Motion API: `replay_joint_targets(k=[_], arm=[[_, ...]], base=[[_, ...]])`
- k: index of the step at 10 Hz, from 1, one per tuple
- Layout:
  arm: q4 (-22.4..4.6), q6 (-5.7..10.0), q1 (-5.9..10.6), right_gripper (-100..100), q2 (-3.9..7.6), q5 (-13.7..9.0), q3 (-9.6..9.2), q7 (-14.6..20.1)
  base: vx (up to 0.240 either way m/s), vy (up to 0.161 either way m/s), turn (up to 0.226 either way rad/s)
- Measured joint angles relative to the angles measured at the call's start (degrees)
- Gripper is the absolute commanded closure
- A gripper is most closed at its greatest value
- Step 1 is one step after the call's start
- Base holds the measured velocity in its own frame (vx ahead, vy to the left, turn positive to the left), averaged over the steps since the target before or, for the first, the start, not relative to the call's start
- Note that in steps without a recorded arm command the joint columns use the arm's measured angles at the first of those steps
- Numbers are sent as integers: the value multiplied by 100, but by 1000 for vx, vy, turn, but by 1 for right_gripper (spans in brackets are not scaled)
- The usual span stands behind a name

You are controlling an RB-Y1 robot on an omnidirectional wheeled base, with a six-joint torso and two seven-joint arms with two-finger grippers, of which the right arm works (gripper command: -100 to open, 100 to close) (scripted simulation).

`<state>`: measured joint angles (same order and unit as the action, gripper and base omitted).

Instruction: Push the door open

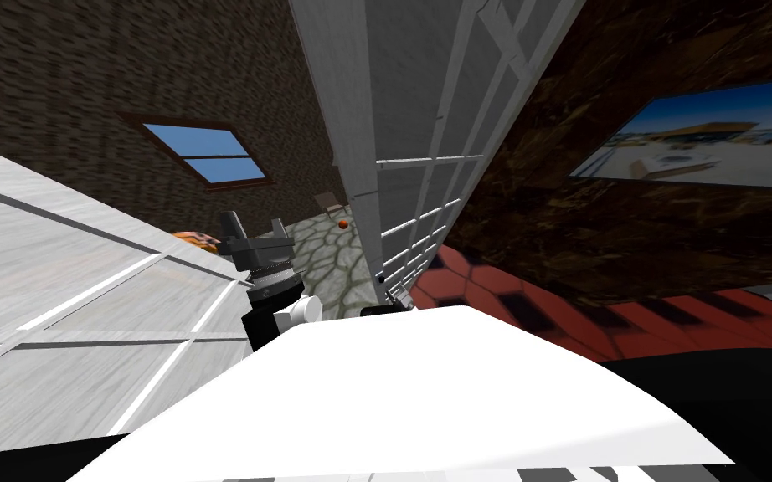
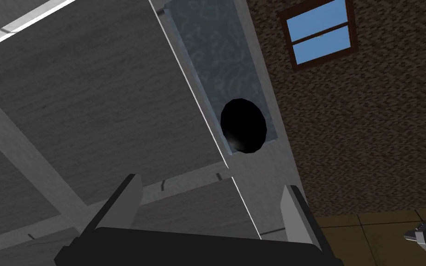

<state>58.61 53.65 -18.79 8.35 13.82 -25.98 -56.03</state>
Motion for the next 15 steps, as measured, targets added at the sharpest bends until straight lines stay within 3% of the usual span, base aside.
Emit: replay_joint_targets(k=[6,8,15], arm=[[231,106,-409,-100,113,64,-183,-838],[386,136,-621,-100,189,93,-264,-1142],[592,227,-996,-100,283,156,-443,-2098]], base=[[13,-5,-50],[10,-5,-55],[8,-3,-39]])
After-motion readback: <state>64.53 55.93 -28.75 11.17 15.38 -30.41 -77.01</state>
